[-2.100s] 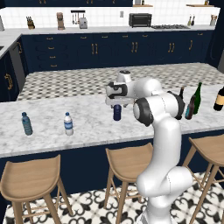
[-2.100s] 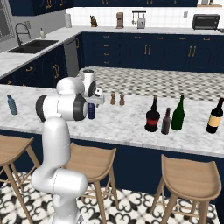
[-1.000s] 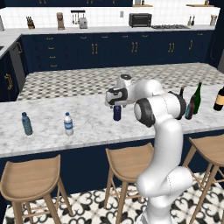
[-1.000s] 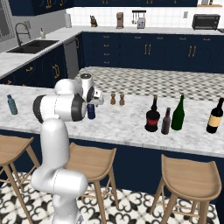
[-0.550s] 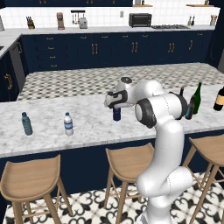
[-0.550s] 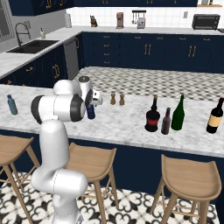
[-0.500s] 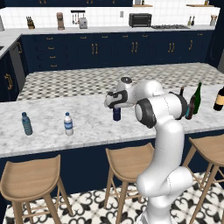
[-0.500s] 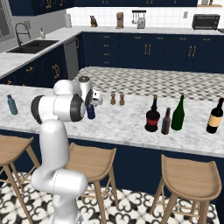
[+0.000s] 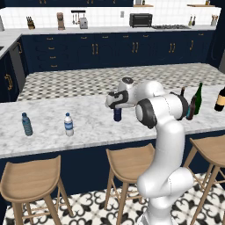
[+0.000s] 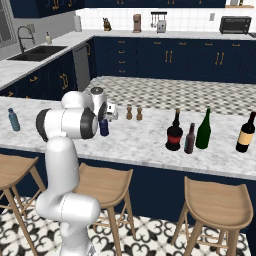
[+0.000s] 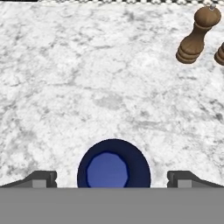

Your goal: Move the plastic bottles in the middle to the plastics group, and the glass bottles in the middle to the glass group.

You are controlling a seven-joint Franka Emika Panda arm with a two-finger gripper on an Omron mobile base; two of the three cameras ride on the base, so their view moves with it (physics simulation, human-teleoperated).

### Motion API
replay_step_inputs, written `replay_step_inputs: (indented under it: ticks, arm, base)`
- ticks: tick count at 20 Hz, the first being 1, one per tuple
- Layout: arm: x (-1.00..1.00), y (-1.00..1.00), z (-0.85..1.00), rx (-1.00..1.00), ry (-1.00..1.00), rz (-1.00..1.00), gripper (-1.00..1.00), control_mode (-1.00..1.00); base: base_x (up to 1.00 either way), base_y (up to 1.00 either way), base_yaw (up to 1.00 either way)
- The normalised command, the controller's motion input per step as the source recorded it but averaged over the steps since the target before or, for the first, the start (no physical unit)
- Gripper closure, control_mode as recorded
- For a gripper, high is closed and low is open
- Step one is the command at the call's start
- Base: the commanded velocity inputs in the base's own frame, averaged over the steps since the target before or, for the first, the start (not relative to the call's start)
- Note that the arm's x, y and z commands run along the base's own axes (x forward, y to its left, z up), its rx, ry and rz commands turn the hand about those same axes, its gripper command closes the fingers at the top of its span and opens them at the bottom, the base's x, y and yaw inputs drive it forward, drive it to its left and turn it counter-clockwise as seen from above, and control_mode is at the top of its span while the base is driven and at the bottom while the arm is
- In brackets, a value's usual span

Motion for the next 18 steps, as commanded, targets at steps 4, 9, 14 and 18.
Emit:
replay_step_inputs:
  ticks: [4,9,14,18]
  arm:
    - [0.05,0.0,0.0,0.0,0.0,0.0,-1.0,-1.0]
    - [0.0,0.0,0.0,0.0,0.0,0.0,1.0,-1.0]
    - [0.0,0.0,0.0,0.0,0.0,0.0,1.0,-1.0]
    - [0.0,0.0,0.03,0.0,0.0,0.0,1.0,-1.0]
  base:
    - [0.0,0.0,0.0]
    - [0.0,0.0,0.0]
    - [0.0,0.0,0.0]
    - [0.0,0.0,0.0]
